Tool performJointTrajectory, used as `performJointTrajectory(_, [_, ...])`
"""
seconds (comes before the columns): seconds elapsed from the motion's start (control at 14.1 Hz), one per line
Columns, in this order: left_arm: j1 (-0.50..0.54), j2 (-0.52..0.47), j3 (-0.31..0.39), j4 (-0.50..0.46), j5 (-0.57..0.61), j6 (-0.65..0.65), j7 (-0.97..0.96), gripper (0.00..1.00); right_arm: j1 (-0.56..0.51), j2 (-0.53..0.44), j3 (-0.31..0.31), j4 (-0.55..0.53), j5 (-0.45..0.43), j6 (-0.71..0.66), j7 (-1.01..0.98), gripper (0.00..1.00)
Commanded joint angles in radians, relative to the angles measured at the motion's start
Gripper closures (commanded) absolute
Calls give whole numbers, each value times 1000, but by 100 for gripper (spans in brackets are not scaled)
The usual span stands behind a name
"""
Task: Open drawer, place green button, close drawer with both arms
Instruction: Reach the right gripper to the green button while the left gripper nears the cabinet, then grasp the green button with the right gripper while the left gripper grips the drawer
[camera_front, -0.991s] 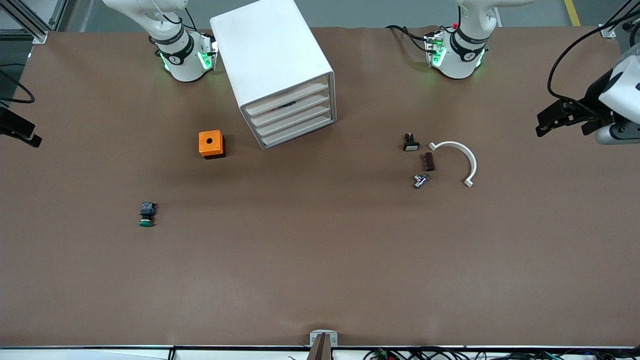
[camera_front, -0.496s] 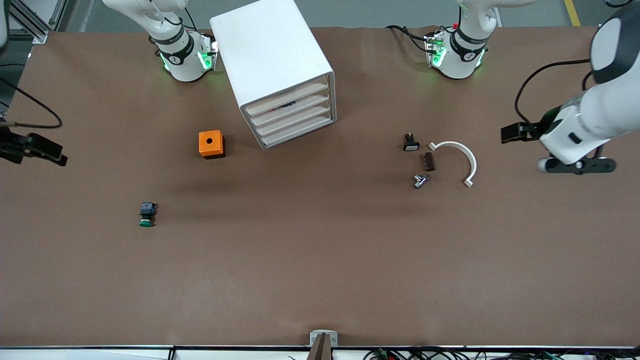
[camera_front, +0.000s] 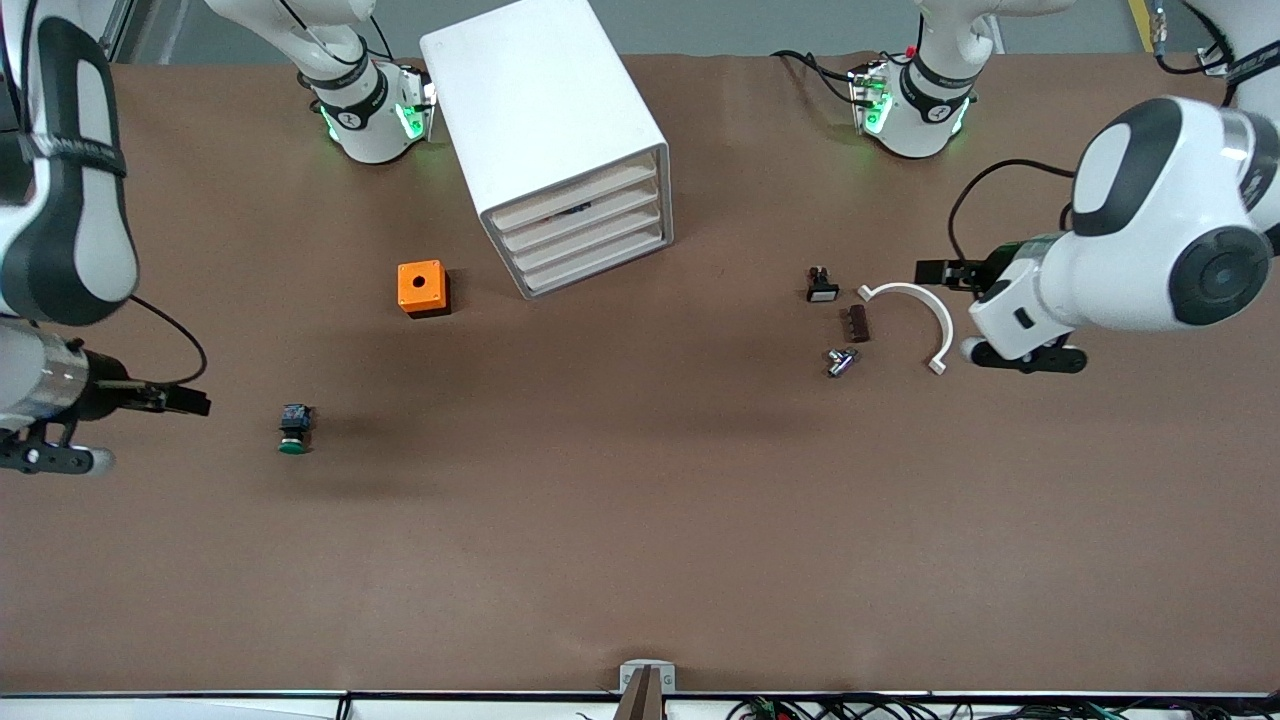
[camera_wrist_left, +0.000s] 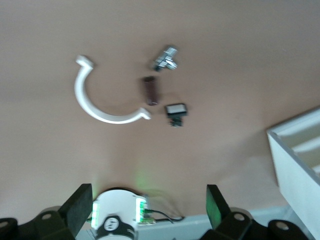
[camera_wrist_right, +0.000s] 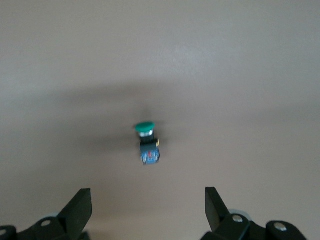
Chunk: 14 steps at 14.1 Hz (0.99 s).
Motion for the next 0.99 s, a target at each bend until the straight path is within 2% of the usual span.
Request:
performJointTrajectory(0.0, [1,54,-31,18,-112,-25,25,0,-4,45,9,-36,-13,85,-17,0])
performJointTrajectory(0.14, [1,105,-46,16,-251,-24,23,0,-6,97,9,-47,-12,144,-16,0])
performJointTrajectory(0.35, [-6,165,-98,15,-362,16,51,0,-7,119,9,-111,-9,203,-16,0])
performJointTrajectory(0.64, [-14,248,-205,16,-398,123,203,0,-9,120,9,-264,-3,395,-7,0])
performJointTrajectory(0.78, [-14,315,-247,12,-433,189,311,0,-9,128,9,-300,-1,434,0,0])
performJointTrajectory(0.92, [-17,392,-253,7,-497,241,445,0,-9,151,9,-300,0,441,0,0])
